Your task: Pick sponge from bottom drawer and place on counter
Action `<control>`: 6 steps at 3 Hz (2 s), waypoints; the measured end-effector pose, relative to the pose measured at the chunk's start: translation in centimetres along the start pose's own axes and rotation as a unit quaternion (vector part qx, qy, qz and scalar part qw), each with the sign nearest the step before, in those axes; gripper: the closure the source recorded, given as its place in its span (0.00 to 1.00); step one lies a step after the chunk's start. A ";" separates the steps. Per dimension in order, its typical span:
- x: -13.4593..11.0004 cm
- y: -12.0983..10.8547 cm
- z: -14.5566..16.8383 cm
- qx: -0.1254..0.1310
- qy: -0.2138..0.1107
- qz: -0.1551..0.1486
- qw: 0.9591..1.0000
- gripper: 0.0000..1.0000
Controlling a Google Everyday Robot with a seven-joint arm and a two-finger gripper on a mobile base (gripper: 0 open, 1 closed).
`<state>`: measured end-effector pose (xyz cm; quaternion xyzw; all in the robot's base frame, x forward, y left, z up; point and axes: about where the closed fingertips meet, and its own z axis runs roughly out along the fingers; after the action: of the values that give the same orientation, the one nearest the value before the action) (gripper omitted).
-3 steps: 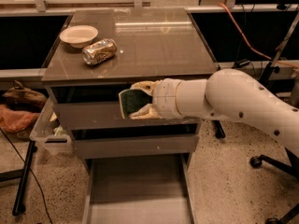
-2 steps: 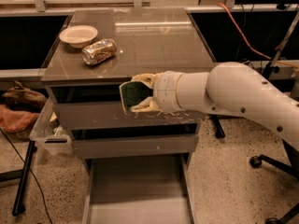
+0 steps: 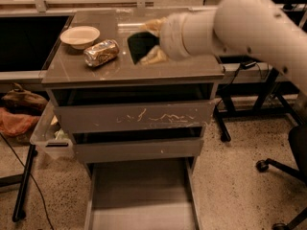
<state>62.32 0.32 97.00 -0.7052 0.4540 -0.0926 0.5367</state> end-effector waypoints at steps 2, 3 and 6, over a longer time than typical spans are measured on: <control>2.0 -5.9 2.5 -0.024 -0.001 0.002 1.000 1.00; 3.5 -6.7 4.1 -0.029 -0.009 0.012 0.999 1.00; 11.5 -2.6 9.8 -0.044 -0.073 0.164 0.983 1.00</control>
Offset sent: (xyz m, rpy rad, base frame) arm 0.0444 -0.0058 0.0010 -0.0331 0.0587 -0.0020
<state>76.34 -1.58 91.15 -0.6488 0.5268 0.0692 0.5447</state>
